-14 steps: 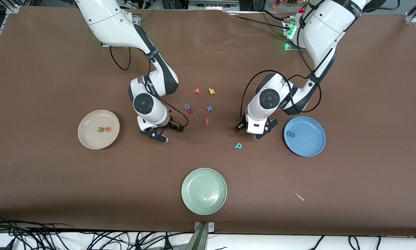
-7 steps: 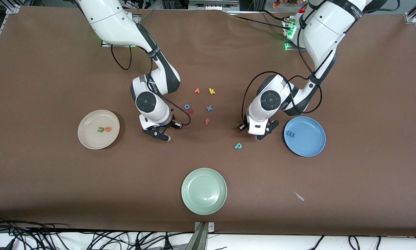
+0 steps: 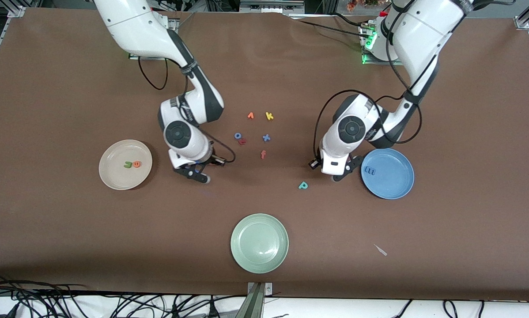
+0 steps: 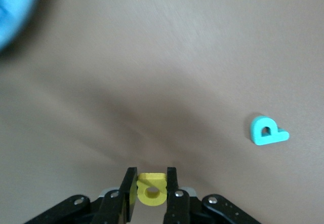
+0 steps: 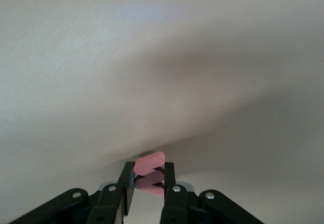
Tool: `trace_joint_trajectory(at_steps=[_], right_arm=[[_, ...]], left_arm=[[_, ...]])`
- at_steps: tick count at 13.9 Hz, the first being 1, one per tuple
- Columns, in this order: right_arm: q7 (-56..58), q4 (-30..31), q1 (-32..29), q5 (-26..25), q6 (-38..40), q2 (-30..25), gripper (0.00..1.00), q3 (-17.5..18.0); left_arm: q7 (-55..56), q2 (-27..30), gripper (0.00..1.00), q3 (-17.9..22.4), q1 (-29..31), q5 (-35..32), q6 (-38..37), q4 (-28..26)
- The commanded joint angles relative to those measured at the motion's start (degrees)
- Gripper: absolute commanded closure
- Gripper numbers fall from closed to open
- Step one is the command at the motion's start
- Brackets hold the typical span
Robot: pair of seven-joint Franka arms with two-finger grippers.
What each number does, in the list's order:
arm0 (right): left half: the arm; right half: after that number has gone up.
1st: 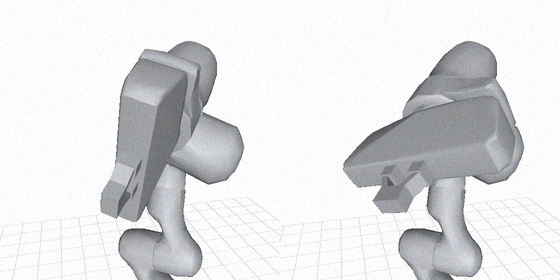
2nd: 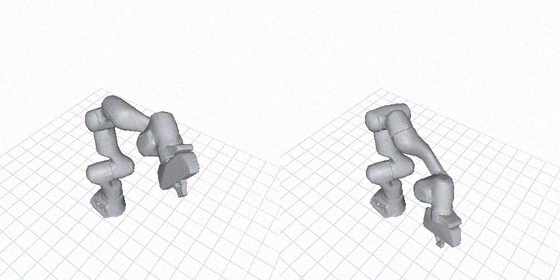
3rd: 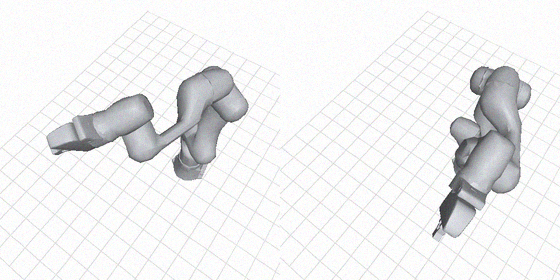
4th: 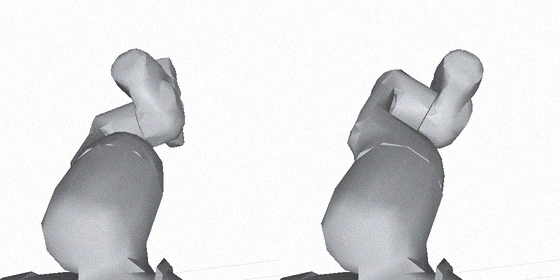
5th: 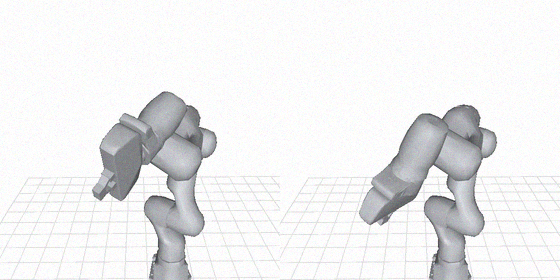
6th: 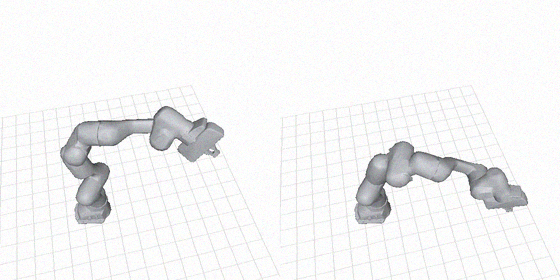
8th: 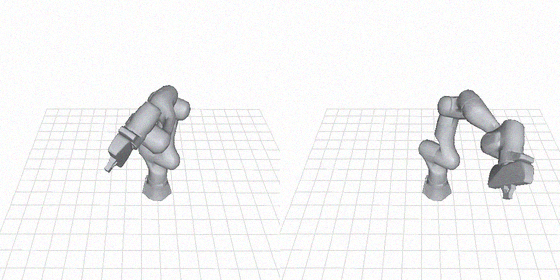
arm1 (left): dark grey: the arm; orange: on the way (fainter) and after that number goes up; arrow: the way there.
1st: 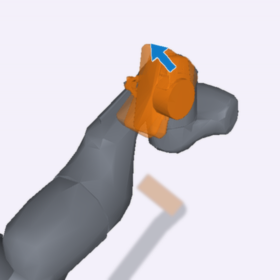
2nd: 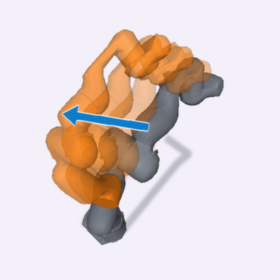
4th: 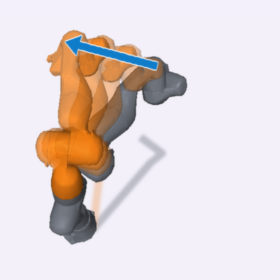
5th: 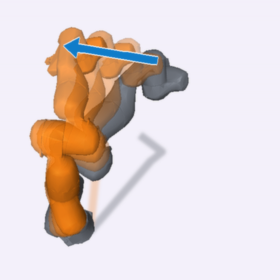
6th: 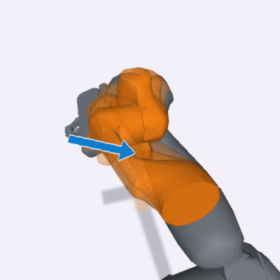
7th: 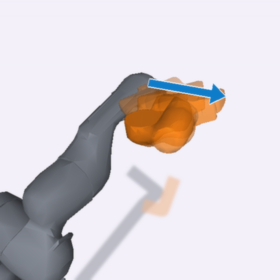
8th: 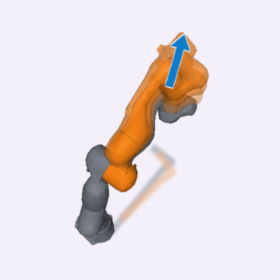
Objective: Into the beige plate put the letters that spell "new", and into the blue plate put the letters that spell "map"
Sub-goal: 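Grasp the yellow letter with the left gripper while the right gripper grasps pink, then drop the yellow letter on blue while the right gripper drops pink on beige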
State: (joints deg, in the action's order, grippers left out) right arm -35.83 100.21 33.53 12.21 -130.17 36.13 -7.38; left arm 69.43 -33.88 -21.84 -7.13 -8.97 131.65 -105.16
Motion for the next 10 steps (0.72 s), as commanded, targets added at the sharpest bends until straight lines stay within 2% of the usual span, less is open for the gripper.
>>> trace_joint_trajectory(at_steps=[1,3,7,10], right_arm=[[16.5,0.2,-0.8,0.2,8.9,-4.2,0.87,-5.9],[24.1,0.2,-0.8,0.0,12.9,-4.4,0.87,-9.3],[32.0,0.3,-1.0,-0.3,13.2,-3.6,0.84,-16.3],[35.2,0.4,-4.5,-0.3,13.2,-2.6,0.83,-17.1]], left_arm=[[-9.3,5.1,1.0,-0.1,3.6,-1.1,-7.6,-0.5],[-20.0,6.5,1.0,-0.1,7.9,-1.1,-12.4,-0.5],[-40.1,5.5,1.0,-0.1,17.7,-1.1,-12.8,-1.4],[-46.8,2.3,1.0,0.3,21.5,-2.9,-11.3,-2.1]])
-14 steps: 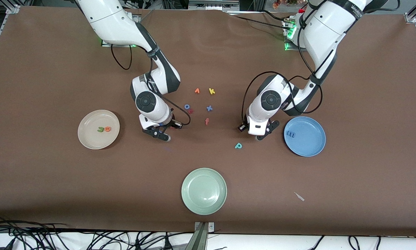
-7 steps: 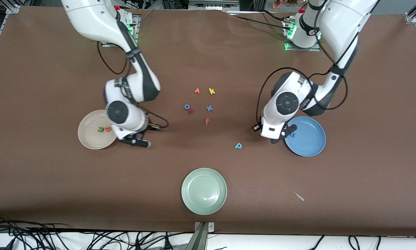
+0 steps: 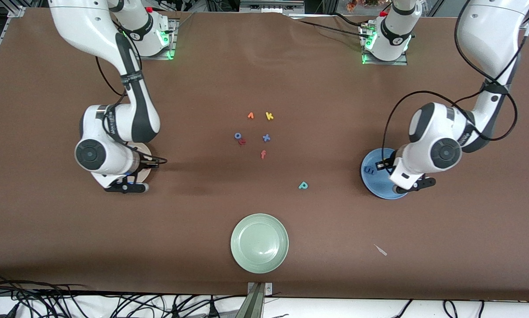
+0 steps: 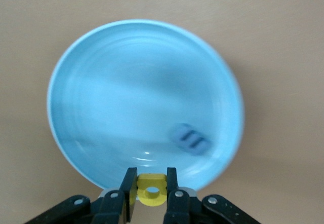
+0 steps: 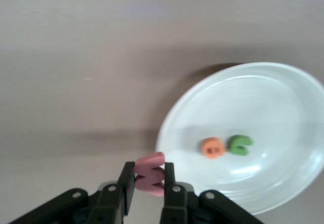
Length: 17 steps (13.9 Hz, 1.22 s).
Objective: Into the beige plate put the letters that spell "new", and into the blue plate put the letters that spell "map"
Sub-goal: 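Drop the yellow letter on blue while the right gripper drops pink on beige, then reach the left gripper to the teal p while the right gripper returns to rest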
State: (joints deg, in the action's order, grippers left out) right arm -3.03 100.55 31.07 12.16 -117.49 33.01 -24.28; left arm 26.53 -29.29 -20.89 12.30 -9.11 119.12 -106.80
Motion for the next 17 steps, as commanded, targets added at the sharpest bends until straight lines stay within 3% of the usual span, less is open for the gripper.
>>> trace_joint_trajectory(at_steps=[1,2,3,4,5,12,17], right_arm=[[3.5,-0.2,-3.4,-0.1,0.4,1.1,0.71,-0.2],[3.6,-0.2,-4.1,-0.1,0.4,1.4,0.5,-0.2],[2.6,-0.2,-4.3,0.2,0.4,1.4,0.13,-0.2],[2.2,-0.4,-3.9,0.8,0.5,1.4,0.0,0.0],[1.9,-1.5,-3.6,0.9,0.9,1.2,0.0,0.4],[-8.1,-10.2,0.6,2.1,13.6,1.1,0.0,1.3],[-9.9,-15.5,0.9,4.8,20.1,0.8,0.0,1.0]], left_arm=[[-5.1,-3.7,0.97,-0.7,3.4,-5.5,2.4,-0.5],[-5.1,-4.9,0.93,-0.8,4.1,-6.5,3.6,-0.6],[-4.9,-5.1,0.82,-0.8,4.2,-6.5,3.8,-0.6],[-4.7,-4.8,0.45,-1.0,4.1,-6.5,3.7,-0.5],[-4.7,-4.5,0.0,-1.3,4.1,-6.5,3.4,-0.5],[-4.0,-1.6,0.0,-13.9,2.7,-5.8,-0.6,3.3],[-7.9,-8.2,0.0,-14.0,-5.0,-6.7,0.0,13.2]])
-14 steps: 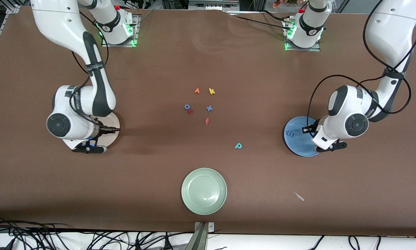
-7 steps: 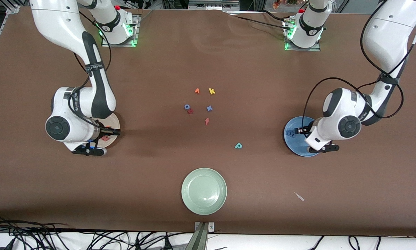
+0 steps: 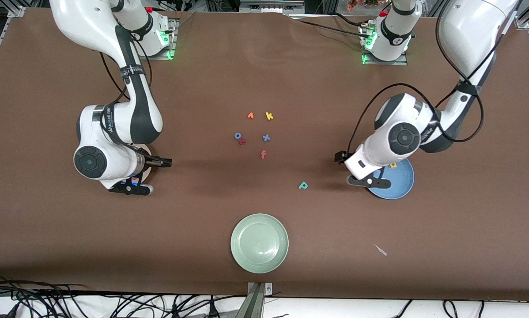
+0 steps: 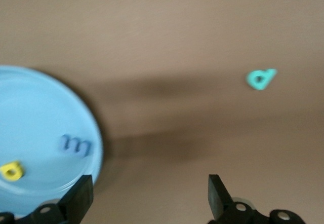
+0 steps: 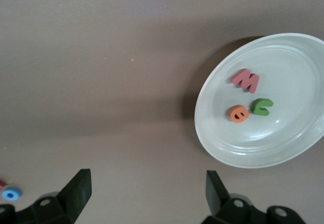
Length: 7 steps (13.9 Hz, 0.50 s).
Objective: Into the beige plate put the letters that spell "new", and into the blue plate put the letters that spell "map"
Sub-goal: 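Reach the left gripper to the teal p while the right gripper returns to rest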
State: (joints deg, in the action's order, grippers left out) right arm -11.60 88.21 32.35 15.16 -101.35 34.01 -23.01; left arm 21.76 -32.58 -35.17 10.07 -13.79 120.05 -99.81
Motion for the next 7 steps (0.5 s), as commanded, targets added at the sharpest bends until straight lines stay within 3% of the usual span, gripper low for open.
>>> trace_joint_trajectory(at_steps=[1,4,7], right_arm=[[-1.3,-3.7,-0.2,2.0,5.4,-0.2,0.0,-0.5],[-1.1,-5.3,0.4,2.0,9.0,-2.2,0.0,-1.4],[-0.7,-5.2,-0.5,1.1,9.0,-7.2,0.0,-1.0]], left_arm=[[-4.7,-6.6,0.0,0.5,-4.5,-2.0,-0.9,8.2],[-6.8,-10.9,0.0,1.5,-9.2,-6.1,-0.5,13.3],[-7.2,-14.5,0.0,1.6,-11.0,-11.2,6.0,14.4]])
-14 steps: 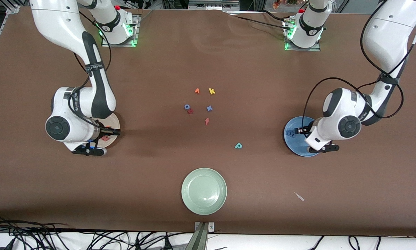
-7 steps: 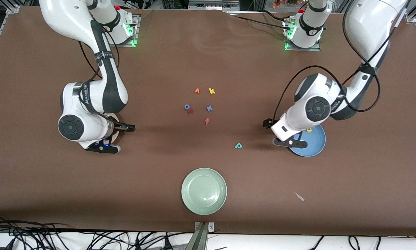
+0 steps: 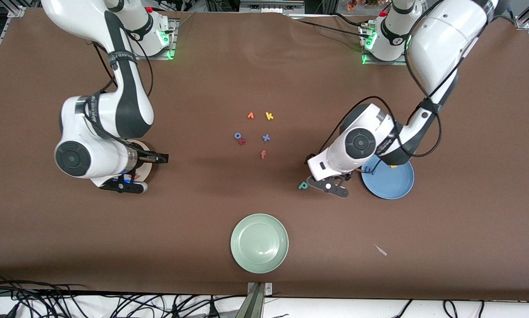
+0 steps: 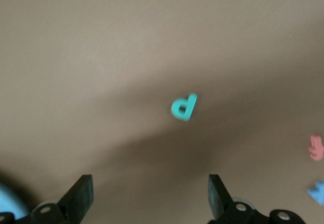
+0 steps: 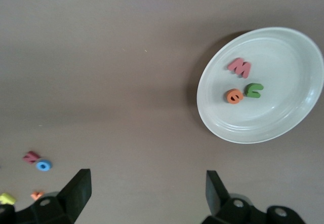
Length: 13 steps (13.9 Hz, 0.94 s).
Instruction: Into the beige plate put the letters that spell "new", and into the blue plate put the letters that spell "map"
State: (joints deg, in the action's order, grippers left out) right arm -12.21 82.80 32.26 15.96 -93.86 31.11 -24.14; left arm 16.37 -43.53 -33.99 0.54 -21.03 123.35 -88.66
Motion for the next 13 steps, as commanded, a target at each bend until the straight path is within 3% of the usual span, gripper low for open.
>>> trace_joint_trajectory(at_steps=[1,3,6,8,10,13], right_arm=[[0.0,0.5,-0.8,0.1,1.6,-6.3,0.0,0.1],[1.5,1.9,-4.5,-1.0,2.3,-11.5,0.0,1.9],[9.1,4.3,-12.6,-7.9,2.0,-16.8,0.0,10.8],[9.0,6.1,-15.5,-9.5,2.0,-21.2,0.0,13.1],[9.0,8.1,-21.9,-10.4,3.5,-25.1,0.0,17.8],[9.0,7.6,-22.5,-17.1,8.5,-26.7,0.0,19.4]], left_arm=[[-1.4,-4.5,0.0,0.4,-1.7,-5.3,4.8,3.2],[-1.6,-6.3,0.0,0.4,-1.8,-6.2,7.7,3.2],[-1.2,-7.5,0.0,1.2,-3.4,-7.4,11.5,3.2],[-1.2,-7.9,0.0,3.5,-5.8,-7.4,11.6,3.2],[-1.2,-8.0,0.0,6.6,-8.4,-7.4,12.3,3.2],[-1.4,-8.9,0.05,7.7,-8.9,-7.5,15.8,3.1]])
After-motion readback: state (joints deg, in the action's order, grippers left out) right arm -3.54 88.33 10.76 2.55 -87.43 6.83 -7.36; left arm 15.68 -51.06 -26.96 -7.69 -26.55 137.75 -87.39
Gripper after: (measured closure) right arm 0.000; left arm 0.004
